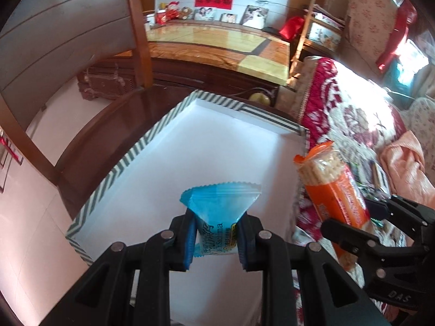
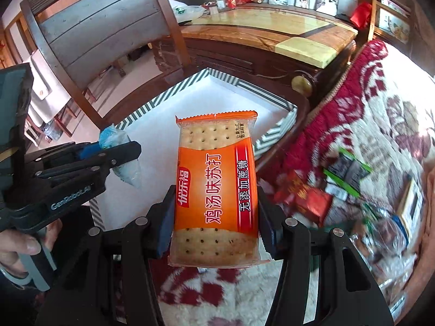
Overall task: Organize snacks
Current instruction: 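Carry the cracker pack and blue snack over the striped white tray with both grippers, then open both grippers to drop the cracker pack and blue snack into the tray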
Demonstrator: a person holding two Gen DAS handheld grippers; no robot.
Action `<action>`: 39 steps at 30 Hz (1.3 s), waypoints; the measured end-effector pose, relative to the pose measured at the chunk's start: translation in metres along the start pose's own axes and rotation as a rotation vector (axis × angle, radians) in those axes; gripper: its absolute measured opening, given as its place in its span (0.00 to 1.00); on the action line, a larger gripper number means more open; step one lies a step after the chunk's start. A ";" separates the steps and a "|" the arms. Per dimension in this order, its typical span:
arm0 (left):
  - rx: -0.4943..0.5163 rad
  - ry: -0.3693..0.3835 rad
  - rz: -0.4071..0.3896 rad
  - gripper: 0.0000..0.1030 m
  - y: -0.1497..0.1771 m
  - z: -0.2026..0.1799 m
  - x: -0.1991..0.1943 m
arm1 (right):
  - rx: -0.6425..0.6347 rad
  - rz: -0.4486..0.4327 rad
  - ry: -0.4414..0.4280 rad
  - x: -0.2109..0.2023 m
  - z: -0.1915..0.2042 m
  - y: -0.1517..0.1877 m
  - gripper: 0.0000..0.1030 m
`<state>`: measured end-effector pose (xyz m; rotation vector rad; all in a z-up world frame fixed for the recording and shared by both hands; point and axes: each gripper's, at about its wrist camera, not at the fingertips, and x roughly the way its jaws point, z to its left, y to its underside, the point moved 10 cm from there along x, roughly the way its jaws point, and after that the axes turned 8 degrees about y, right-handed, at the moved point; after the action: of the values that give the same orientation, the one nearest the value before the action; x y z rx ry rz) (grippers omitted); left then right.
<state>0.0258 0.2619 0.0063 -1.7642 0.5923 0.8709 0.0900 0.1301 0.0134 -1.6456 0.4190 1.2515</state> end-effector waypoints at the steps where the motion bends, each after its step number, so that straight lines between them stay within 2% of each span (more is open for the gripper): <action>1: -0.006 -0.007 0.003 0.26 -0.001 0.004 0.002 | -0.004 0.001 -0.003 0.002 0.003 -0.002 0.52; 8: -0.052 -0.031 0.029 0.26 -0.004 0.023 0.021 | -0.021 0.010 -0.018 0.021 0.019 -0.025 0.51; 17: -0.072 -0.075 0.059 0.26 -0.005 0.041 0.040 | -0.049 0.038 -0.027 0.045 0.035 -0.039 0.51; 32: -0.144 -0.142 0.119 0.29 0.009 0.068 0.055 | -0.081 0.158 -0.037 0.103 0.050 -0.029 0.51; 33: -0.154 -0.145 0.124 0.34 0.010 0.070 0.056 | -0.084 0.157 -0.036 0.104 0.050 -0.028 0.52; 35: -0.173 -0.160 0.127 0.50 0.011 0.074 0.055 | -0.089 0.149 -0.035 0.103 0.051 -0.028 0.52; 37: -0.189 -0.159 0.108 0.69 0.010 0.076 0.050 | -0.077 0.155 -0.041 0.102 0.050 -0.027 0.53; 39: -0.199 -0.148 0.081 0.79 0.008 0.076 0.045 | -0.053 0.155 -0.056 0.097 0.048 -0.028 0.56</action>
<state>0.0268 0.3313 -0.0491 -1.8433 0.4962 1.1389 0.1253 0.2101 -0.0562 -1.6433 0.4894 1.4311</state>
